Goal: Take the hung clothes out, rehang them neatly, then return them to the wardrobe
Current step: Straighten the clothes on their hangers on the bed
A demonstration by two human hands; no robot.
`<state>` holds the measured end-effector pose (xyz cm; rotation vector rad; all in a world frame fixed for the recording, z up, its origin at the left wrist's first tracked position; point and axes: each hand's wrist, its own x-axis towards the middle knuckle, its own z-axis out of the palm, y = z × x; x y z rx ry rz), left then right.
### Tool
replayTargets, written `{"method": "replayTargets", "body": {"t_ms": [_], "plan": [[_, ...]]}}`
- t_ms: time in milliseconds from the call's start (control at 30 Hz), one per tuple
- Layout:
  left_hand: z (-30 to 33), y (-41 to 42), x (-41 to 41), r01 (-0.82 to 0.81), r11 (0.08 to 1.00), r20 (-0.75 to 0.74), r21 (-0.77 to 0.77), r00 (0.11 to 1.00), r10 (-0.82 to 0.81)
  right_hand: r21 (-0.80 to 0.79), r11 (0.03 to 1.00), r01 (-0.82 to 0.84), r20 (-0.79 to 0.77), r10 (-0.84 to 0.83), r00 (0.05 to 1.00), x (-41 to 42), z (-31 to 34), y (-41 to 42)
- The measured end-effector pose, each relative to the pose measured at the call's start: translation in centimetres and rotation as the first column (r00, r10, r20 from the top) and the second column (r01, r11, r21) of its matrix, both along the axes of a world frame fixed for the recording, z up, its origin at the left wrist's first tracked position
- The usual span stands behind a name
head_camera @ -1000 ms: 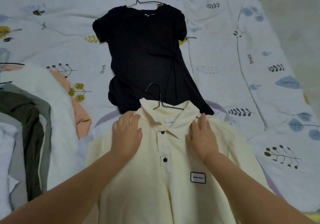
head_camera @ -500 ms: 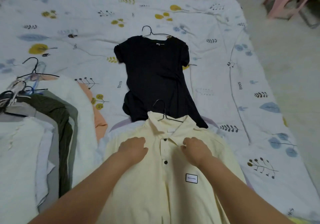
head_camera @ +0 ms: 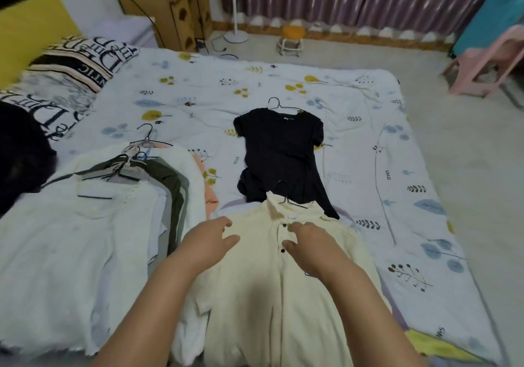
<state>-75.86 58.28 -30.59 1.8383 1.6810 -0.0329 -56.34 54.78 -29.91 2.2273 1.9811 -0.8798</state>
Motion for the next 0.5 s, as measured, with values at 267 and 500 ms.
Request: {"method": "replayTargets", "body": {"t_ms": [267,500], "plan": [[7.5,-9.8,-5.5,-0.259,0.959,0.153,0.113,0.959,0.241,0.158,0.983,-0.089,-0.031,0.095,0.995,-3.7,8.1,-7.1],[11.0,-15.6,-11.4,-0.399,0.897,0.153,0.192,0.915,0.374,0.173,0.967,-0.188,-0.047,0.199,0.979,-8.0,11.7,-10.9]]}}
